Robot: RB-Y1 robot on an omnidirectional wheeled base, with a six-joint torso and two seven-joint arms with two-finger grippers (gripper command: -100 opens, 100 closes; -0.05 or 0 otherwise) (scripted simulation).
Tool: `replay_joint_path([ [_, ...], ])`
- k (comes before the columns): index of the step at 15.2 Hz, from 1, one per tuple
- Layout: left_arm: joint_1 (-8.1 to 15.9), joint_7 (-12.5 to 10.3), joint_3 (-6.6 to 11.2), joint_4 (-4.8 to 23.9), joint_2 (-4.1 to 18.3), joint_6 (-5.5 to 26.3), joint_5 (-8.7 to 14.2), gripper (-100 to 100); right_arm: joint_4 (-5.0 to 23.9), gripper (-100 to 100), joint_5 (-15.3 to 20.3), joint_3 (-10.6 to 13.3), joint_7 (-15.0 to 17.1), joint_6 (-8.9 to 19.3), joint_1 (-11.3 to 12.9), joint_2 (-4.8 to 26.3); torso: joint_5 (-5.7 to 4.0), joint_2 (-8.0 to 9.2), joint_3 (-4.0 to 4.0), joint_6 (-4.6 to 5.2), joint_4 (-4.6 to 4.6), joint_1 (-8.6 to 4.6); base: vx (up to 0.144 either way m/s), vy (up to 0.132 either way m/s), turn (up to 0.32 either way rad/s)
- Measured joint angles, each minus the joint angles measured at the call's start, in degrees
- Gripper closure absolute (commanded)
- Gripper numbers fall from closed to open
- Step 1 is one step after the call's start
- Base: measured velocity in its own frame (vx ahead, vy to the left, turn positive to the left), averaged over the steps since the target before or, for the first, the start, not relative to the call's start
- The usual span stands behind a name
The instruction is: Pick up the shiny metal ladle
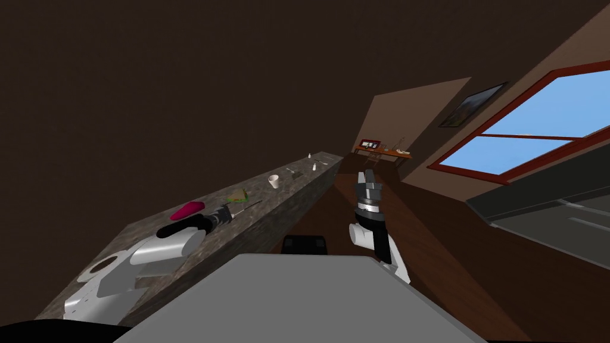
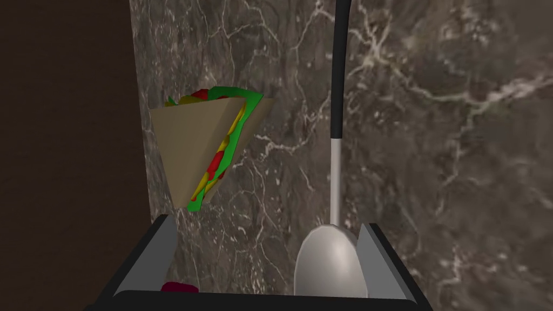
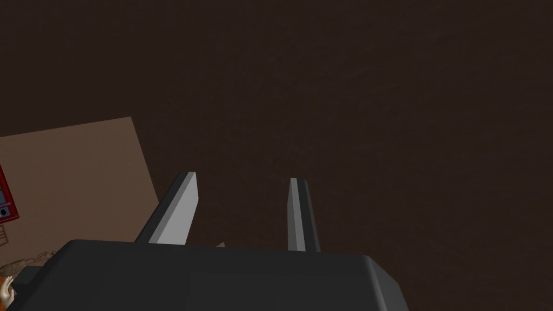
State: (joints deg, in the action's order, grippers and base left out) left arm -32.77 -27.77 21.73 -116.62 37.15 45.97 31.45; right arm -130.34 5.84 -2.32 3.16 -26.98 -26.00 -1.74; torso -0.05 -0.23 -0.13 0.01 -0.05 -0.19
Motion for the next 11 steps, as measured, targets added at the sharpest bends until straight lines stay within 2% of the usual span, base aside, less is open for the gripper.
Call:
replay_joint_path([
  [11, -0.45, -3.11, 3.04, 2.68, 4.23, 12.46, 4.73, -100, 0.00, 0, 0.00, 0.00, 0.00, 0.00, 0.00, 0.00, 0.00, -0.01, -0.01, -0.01, -0.01, 0.00, 0.057, -0.036, -0.044],
])
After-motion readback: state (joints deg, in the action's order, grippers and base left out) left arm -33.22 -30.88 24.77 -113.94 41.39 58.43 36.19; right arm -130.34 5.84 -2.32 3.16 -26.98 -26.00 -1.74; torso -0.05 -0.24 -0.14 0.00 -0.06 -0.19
